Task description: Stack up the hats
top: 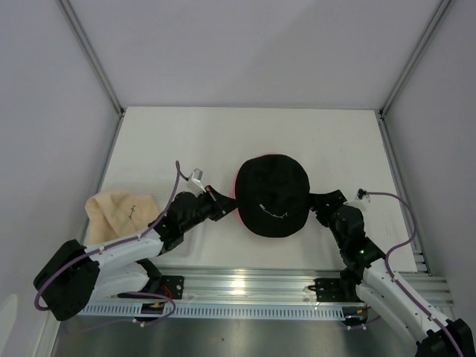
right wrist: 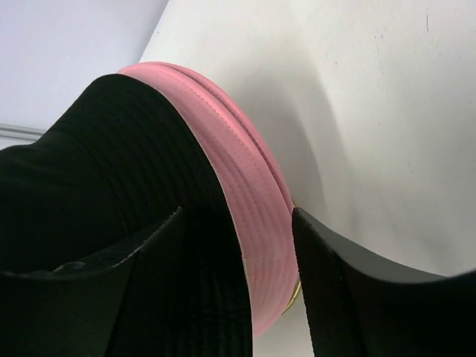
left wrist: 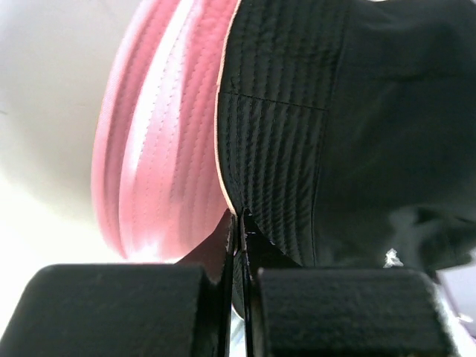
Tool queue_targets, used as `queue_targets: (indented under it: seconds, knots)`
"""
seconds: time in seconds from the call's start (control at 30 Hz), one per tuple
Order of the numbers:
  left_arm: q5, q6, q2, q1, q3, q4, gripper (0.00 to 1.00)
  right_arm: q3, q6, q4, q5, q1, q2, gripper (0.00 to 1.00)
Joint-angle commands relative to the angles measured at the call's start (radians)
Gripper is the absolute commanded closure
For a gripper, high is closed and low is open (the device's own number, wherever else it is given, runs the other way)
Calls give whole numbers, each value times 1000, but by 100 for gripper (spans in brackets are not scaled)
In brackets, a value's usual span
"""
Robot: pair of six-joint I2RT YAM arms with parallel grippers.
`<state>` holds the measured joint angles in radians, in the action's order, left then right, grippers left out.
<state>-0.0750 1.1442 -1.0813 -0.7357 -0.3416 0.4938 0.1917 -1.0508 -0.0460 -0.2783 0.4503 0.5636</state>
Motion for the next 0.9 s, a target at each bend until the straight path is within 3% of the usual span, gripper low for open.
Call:
queue_targets:
  seconds: [0.0, 0.23, 0.5, 0.63, 0.87]
  knots:
    - [92, -132, -32, -5, -54, -78, 99, 61, 21, 6, -55, -2, -11, 36]
    - [153, -258, -167, 18, -131, -135, 99, 55, 18, -116, 2, -102, 4, 34]
    - [92, -322, -252, 51, -229, -132, 99, 103, 69, -336, 261, -220, 140, 37]
    - [39, -348, -235, 108, -258, -152, 99, 164, 138, -315, 306, -222, 151, 37]
    - [-95, -507, -227, 179, -436, -331, 99, 278, 278, -192, 206, -225, 33, 31]
